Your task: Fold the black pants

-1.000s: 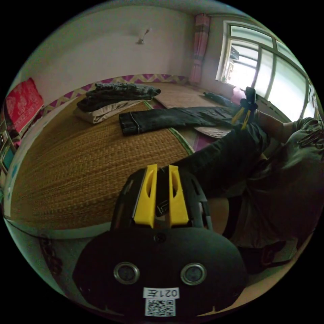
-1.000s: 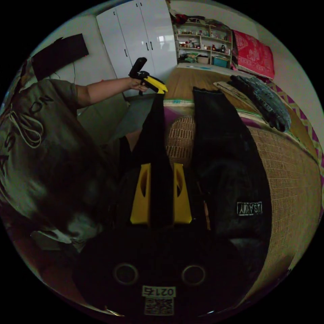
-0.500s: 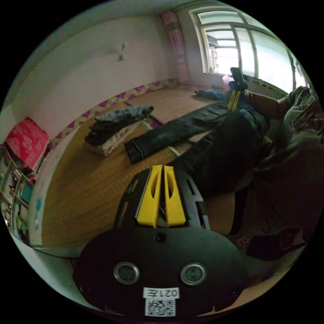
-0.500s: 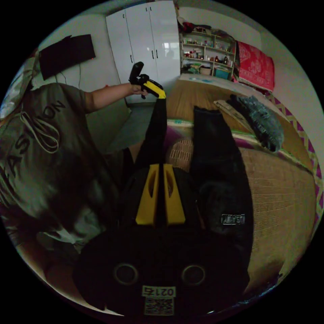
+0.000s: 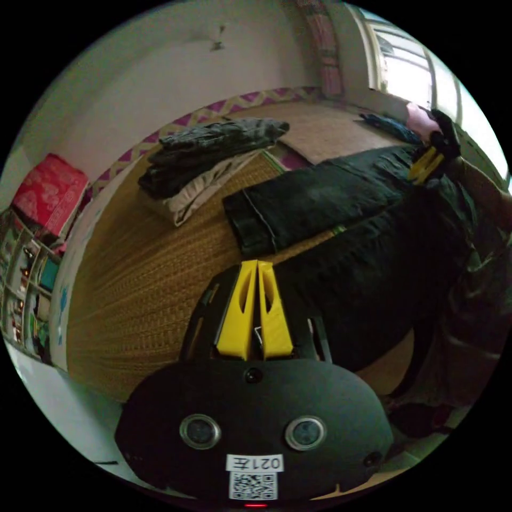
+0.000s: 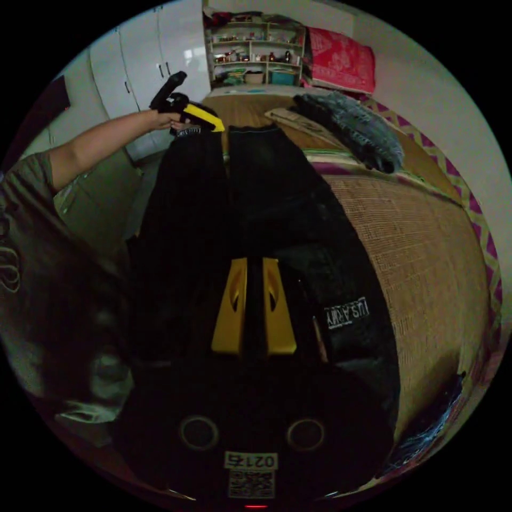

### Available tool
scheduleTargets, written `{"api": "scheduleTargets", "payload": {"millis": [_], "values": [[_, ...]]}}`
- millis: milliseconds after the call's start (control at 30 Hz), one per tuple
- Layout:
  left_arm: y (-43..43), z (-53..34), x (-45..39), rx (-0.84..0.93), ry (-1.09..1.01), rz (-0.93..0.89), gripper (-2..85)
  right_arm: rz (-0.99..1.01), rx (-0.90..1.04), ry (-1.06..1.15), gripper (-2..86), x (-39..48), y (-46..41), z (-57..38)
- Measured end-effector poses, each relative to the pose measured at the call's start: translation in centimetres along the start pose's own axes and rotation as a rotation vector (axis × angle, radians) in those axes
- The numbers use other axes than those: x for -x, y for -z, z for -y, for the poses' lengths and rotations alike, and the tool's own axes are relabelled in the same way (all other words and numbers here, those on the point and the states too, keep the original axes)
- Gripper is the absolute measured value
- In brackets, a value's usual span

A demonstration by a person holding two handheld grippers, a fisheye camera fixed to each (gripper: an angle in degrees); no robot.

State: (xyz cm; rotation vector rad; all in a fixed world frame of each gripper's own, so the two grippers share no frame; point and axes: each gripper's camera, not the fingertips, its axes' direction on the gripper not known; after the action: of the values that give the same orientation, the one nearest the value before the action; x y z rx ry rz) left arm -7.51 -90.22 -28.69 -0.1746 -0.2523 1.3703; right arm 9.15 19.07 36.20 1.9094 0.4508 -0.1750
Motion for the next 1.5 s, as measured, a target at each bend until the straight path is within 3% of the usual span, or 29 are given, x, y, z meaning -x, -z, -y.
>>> {"api": "scheduleTargets", "payload": {"millis": [100,200,333,533,633,733,900,1033,1100,1233,1333,1500], "values": [[1.5,0.7,1.6,-0.145,0.087,-0.053,-0.4,-0.074,-0.094,-0.068,6.6,-2.0,4.3,-2.4],[1.7,3.2,2.3,-0.25,0.105,-0.144,2.5,-0.172,-0.06,-0.179,8.5,-6.9,6.5,-4.9],[-3.3,8.7,2.9,-0.093,0.136,-0.149,10.4,-0.196,0.066,-0.264,11.6,-13.5,6.4,-7.3],[-9.3,11.5,6.0,0.115,0.254,-0.17,8.5,-0.057,0.263,-0.301,11.3,-18.0,6.4,-10.3],[-10.2,12.7,6.3,0.103,0.251,-0.211,1.0,-0.054,0.232,-0.292,4.4,-18.0,6.8,-10.3],[-10.7,14.2,6.3,0.111,0.244,-0.164,-0.4,-0.065,0.286,-0.241,0.8,-17.1,7.0,-8.3],[-10.7,17.5,7.8,0.04,0.309,-0.119,-0.7,-0.147,0.233,-0.287,1.1,-18.4,9.9,-4.8],[-14.6,17.8,8.1,0.166,0.335,-0.12,-0.2,-0.156,0.35,-0.353,5.4,-19.3,7.0,-3.4],[-14.3,16.8,8.2,0.083,0.368,-0.133,-0.2,-0.198,0.298,-0.36,6.1,-18.5,8.2,-3.2],[-11.9,13.0,8.8,-0.076,0.488,-0.123,-0.8,-0.235,0.163,-0.438,6.7,-16.2,14.7,-7.1],[-9.2,10.4,8.1,-0.197,0.492,-0.22,-0.9,-0.291,0.107,-0.53,6.3,-14.1,19.8,-12.6],[-7.7,10.0,0.4,-0.087,0.23,-0.262,-0.8,-0.366,0.201,-0.66,9.4,-12.2,21.9,-20.2]]}}
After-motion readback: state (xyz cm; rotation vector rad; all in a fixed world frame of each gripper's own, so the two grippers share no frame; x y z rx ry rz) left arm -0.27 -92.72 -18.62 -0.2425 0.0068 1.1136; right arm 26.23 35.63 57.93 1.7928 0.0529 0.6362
